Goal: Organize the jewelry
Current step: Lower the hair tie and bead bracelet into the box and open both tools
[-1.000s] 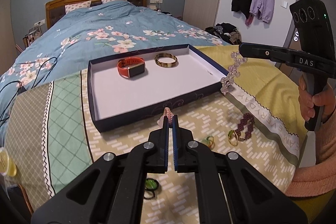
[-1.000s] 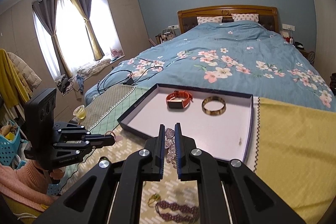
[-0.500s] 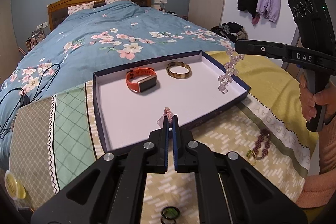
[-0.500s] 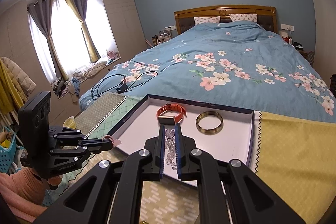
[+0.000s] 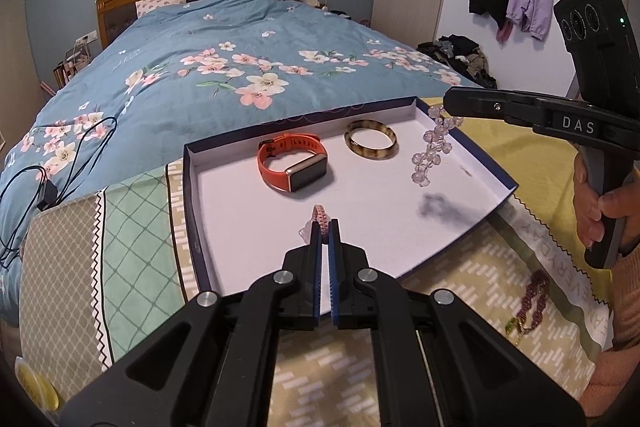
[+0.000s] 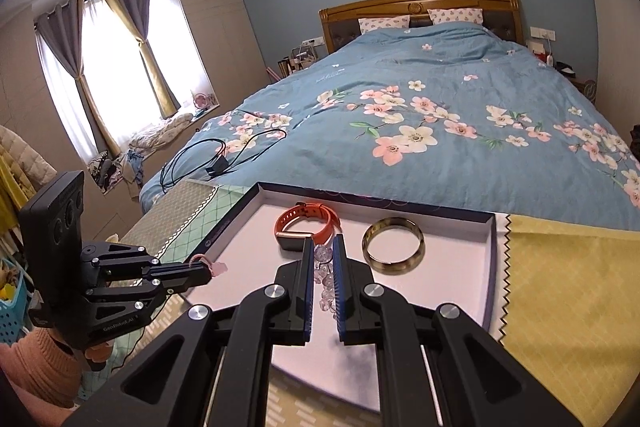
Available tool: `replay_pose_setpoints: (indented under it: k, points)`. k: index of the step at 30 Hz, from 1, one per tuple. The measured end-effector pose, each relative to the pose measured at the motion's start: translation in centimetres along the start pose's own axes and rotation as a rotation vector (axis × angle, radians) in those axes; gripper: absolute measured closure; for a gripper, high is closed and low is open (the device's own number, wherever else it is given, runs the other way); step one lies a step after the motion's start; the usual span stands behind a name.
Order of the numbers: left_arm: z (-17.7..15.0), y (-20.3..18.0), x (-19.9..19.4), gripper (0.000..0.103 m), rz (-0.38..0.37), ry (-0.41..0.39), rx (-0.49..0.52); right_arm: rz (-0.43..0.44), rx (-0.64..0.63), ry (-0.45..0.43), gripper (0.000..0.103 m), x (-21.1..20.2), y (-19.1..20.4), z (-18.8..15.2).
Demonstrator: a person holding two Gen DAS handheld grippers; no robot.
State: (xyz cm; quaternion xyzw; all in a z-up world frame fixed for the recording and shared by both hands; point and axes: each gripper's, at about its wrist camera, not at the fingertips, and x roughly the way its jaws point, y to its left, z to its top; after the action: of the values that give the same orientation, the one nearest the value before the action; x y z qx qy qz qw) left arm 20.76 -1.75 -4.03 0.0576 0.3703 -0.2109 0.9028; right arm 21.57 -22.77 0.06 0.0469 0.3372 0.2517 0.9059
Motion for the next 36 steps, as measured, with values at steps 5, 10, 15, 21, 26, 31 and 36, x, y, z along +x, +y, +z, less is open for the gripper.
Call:
replay_pose_setpoints:
  k: [5, 10, 15, 21, 26, 31, 36]
  points:
    - [0.4, 0.2, 1.3, 0.1, 0.013, 0.019, 0.005, -0.002, 0.004, 0.006, 0.096, 1.3, -0.3, 0.5]
    - [0.6, 0.2, 2.6, 0.1, 0.02, 0.048, 0.011, -0.005, 0.014, 0.03, 0.096, 2.5, -0.8, 0.5]
    - [0.8, 0.4, 3.8, 0.1, 0.017, 0.073, 0.005, -0.023, 0.024, 0.059, 0.096, 3.2, -1.6, -0.1]
    - [1.1, 0.4, 5.2, 0.099, 0.003, 0.105, 0.001, -0.049, 0.021, 0.08, 0.096, 3.6, -2.3, -0.6]
    - [1.1, 0.6, 6.8, 0.099, -0.002, 0.145, -0.014, -0.063, 0.038, 0.091, 0.096, 3.9, -3.2, -0.9]
    - [1.5, 0.8, 7.5, 0.099, -0.007, 0.151, -0.02, -0.076, 0.055, 0.102, 0.095, 4.2, -3.9, -1.2]
    - [2.1, 0.6, 7.7, 0.094, -0.008, 0.142, -0.02, -0.089, 0.084, 0.121, 0.094, 4.5, -4.8, -1.5]
